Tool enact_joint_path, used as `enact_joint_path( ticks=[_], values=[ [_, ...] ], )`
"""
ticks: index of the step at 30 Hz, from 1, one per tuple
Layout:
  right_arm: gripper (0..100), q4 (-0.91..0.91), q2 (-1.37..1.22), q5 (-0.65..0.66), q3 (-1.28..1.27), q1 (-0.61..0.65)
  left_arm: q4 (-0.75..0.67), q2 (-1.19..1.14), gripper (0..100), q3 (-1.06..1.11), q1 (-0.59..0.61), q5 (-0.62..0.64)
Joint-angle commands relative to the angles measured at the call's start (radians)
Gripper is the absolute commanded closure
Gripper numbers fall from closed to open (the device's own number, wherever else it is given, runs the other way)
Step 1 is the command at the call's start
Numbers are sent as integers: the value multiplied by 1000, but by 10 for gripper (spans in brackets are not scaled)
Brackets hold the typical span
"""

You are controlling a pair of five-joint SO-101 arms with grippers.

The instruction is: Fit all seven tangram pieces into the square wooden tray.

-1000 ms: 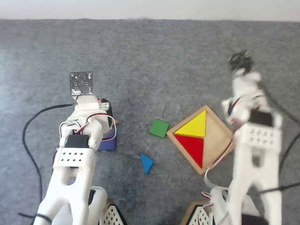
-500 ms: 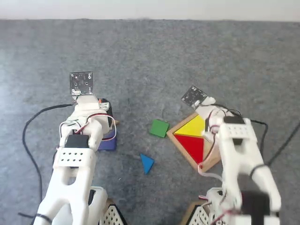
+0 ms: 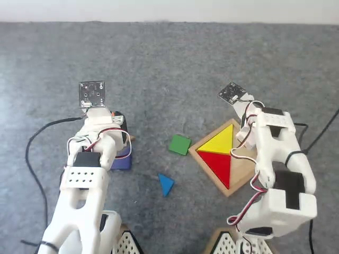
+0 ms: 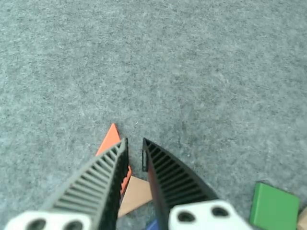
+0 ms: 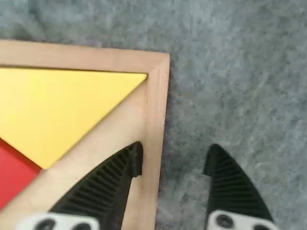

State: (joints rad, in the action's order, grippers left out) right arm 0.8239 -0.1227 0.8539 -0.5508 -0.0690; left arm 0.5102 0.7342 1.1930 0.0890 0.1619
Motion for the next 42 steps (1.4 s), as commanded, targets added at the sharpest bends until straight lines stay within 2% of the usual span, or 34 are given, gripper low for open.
enact_joint_path(
  ticks=[1,3,6,18,21,25,30,36,38,42],
  values=[
    [939,53,-8,12,37,19,-28,-2,953,-7,-9,-11],
    [995,101,-8,12,41,28,-28,-2,953,-7,-9,-11],
    [980,186,-8,-20,43,47,-28,-2,953,-7,-9,-11],
    [979,297,-8,-891,245,94,-28,-2,953,-7,-9,-9],
    [978,312,-8,-1040,284,130,-28,-2,953,-7,-9,-9],
    [976,306,-7,-1160,288,137,-28,-2,953,-7,-9,-9],
    [894,335,-4,-1142,282,127,-25,-2,953,-7,-9,-8],
    [766,386,1,-985,282,131,-14,0,953,-21,-3,-8],
    [750,420,4,-947,288,130,51,-2,953,-73,-2,-28],
    [750,472,88,-905,295,153,305,-29,952,-298,-3,-115]
  ],
)
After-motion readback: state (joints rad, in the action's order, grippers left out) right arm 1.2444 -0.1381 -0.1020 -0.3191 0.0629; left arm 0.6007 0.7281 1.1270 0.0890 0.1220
